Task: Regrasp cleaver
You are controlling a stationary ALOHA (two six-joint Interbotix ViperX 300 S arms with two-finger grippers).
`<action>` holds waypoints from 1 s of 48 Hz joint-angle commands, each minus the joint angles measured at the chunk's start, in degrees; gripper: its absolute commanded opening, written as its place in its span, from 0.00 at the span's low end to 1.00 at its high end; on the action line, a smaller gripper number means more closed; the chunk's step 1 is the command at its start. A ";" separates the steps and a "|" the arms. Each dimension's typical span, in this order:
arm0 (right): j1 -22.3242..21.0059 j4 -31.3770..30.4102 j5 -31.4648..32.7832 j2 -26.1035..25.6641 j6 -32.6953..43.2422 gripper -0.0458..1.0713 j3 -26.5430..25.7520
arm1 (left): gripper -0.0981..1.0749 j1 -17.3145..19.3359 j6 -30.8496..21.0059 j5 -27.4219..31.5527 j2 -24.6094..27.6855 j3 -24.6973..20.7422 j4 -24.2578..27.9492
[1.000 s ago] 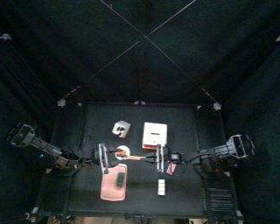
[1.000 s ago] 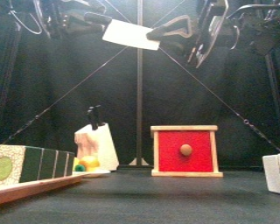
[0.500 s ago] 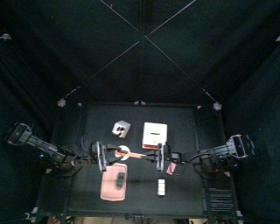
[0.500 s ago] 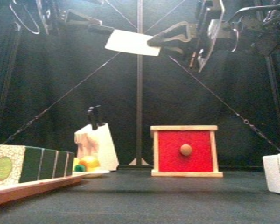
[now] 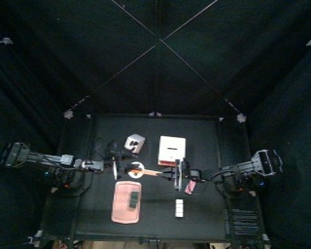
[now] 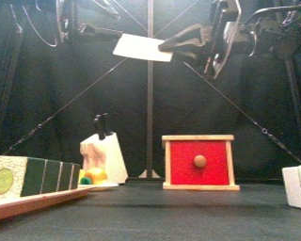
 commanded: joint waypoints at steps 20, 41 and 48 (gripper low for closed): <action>-0.09 0.97 0.00 -0.97 0.18 0.38 -0.79 | 0.81 -0.88 44.56 21.45 -1.67 -6.15 -38.85; -0.09 0.70 5.10 -0.70 0.88 0.38 -1.93 | 0.81 4.22 48.87 -18.81 -10.63 15.91 -34.54; -0.18 0.44 6.15 -0.62 0.97 0.38 -2.11 | 0.81 4.75 50.01 -24.43 -10.28 19.69 -31.64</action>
